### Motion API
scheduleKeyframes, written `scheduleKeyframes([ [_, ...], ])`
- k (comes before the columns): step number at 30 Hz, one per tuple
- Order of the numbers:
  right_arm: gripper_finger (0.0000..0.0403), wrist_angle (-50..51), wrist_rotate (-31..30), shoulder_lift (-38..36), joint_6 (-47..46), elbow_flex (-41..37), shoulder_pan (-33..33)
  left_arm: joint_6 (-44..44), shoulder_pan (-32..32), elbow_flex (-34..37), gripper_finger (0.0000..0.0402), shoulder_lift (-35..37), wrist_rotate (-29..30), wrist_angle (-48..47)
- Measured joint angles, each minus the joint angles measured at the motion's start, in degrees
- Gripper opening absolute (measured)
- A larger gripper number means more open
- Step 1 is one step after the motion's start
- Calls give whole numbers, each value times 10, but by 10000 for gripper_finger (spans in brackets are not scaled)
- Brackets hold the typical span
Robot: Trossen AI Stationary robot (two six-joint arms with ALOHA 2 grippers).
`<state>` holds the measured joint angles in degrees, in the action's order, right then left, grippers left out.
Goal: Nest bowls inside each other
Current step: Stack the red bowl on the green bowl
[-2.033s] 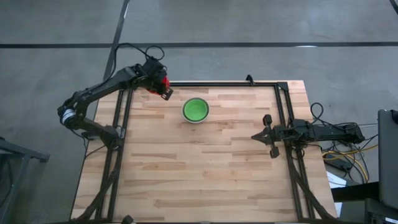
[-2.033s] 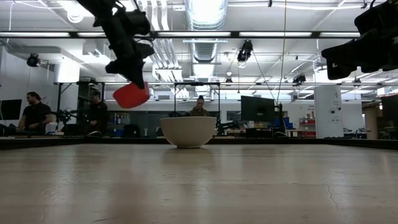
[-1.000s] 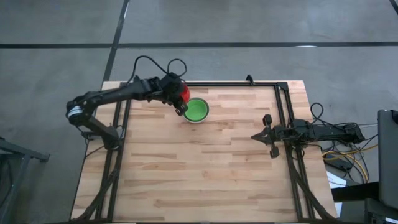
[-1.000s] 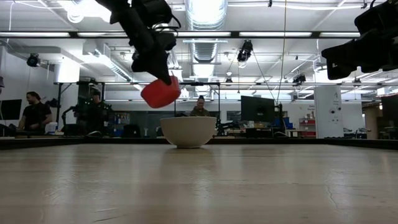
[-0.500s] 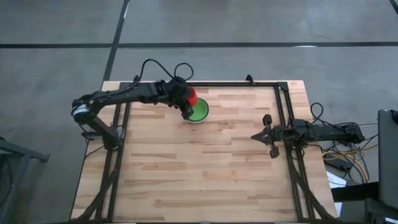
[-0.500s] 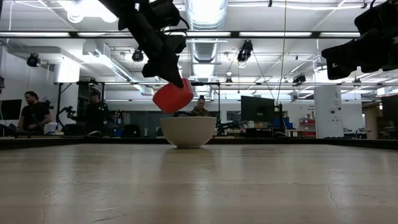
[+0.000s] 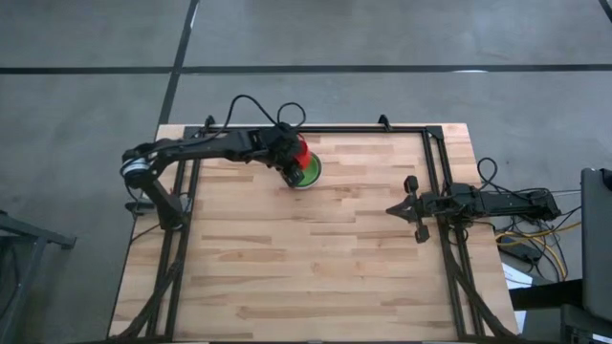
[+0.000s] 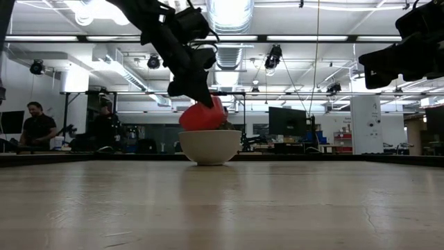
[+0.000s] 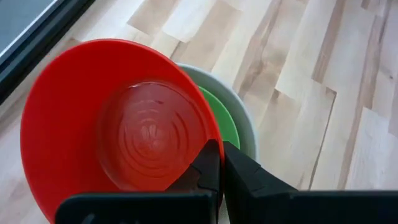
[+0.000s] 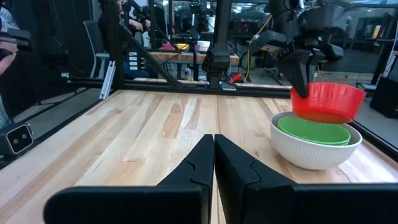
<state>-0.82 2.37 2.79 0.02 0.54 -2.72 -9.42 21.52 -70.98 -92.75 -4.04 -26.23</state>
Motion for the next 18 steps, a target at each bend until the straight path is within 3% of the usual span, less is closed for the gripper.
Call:
scheduleKeyframes([
  [18,9,0,0,0,0,0,0,4,-16,0,11,-50,-19,25],
])
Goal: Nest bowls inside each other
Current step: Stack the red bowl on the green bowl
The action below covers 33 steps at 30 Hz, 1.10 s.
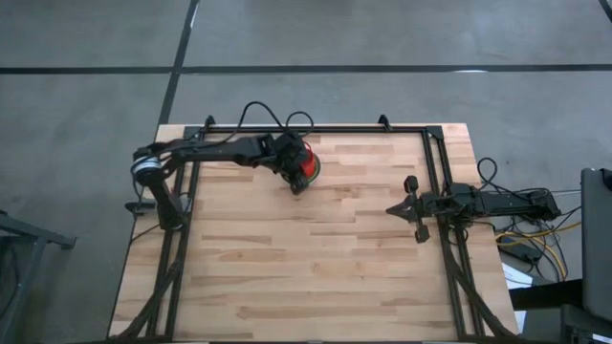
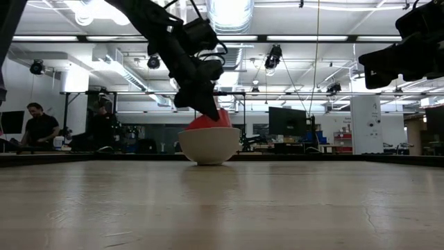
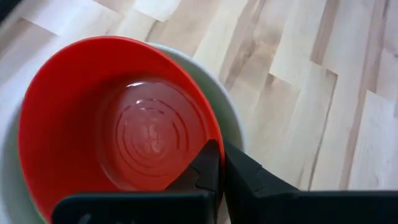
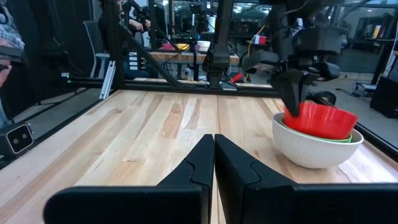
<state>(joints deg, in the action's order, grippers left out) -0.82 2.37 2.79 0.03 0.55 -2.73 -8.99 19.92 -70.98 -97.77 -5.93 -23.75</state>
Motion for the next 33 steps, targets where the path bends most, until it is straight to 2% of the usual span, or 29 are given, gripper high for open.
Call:
scheduleKeyframes([
  [16,9,0,0,0,0,0,0,-2,0,-19,83,-7,-12,-6],
  [22,9,0,0,0,0,0,0,7,0,-47,109,-6,10,-26],
  [33,9,0,0,0,0,0,0,13,-2,-49,114,-6,13,-33],
])
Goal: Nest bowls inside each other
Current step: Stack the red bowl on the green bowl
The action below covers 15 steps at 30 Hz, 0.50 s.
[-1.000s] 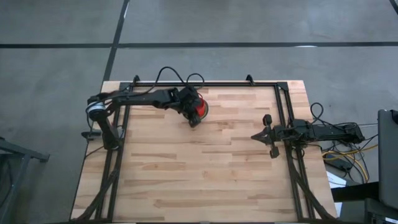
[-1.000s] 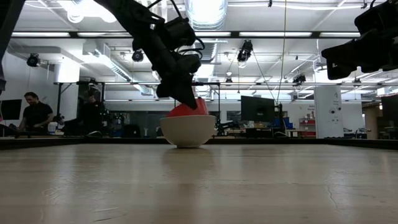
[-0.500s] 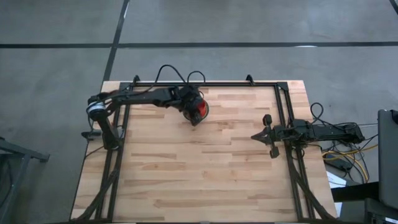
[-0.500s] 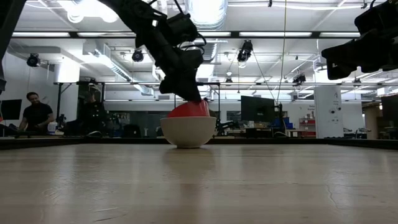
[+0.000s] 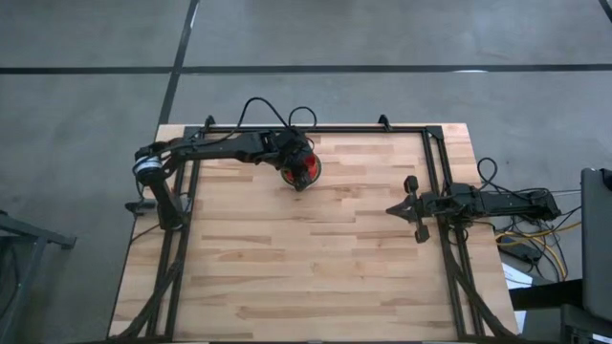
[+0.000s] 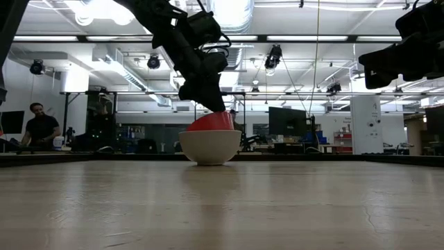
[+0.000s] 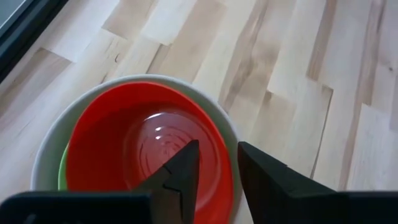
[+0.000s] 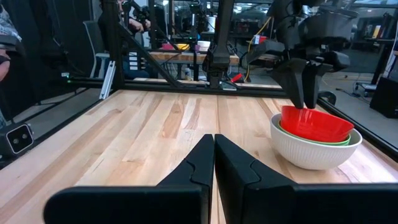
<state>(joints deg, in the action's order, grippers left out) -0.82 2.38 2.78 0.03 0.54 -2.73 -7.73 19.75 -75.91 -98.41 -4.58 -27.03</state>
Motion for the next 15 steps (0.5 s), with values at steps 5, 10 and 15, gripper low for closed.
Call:
scheduleKeyframes([
  [5,9,0,0,0,0,0,0,-1,-1,0,104,0,0,6],
  [10,9,0,0,0,0,0,0,-2,-4,1,78,-5,-1,5],
  [15,9,0,0,0,0,0,0,-2,-9,1,42,-17,-1,6],
])
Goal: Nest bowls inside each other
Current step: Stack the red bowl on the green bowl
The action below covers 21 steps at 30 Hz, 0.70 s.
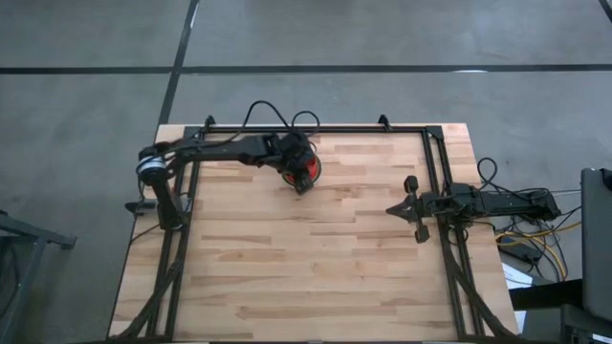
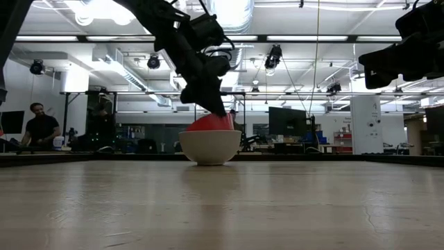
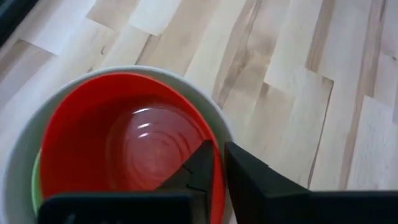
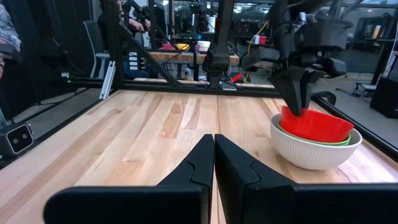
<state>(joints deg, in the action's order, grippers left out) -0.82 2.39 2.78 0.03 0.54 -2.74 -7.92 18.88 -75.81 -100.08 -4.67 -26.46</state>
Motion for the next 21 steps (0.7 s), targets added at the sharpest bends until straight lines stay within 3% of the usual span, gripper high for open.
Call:
scheduleKeyframes([
  [6,9,0,0,0,0,0,0,0,-5,-4,7,-14,-3,1],
  [16,9,0,0,0,0,0,0,5,-7,-9,12,-17,0,-12],
  [21,9,0,0,0,0,0,0,5,-7,-9,36,-17,-2,-16],
])
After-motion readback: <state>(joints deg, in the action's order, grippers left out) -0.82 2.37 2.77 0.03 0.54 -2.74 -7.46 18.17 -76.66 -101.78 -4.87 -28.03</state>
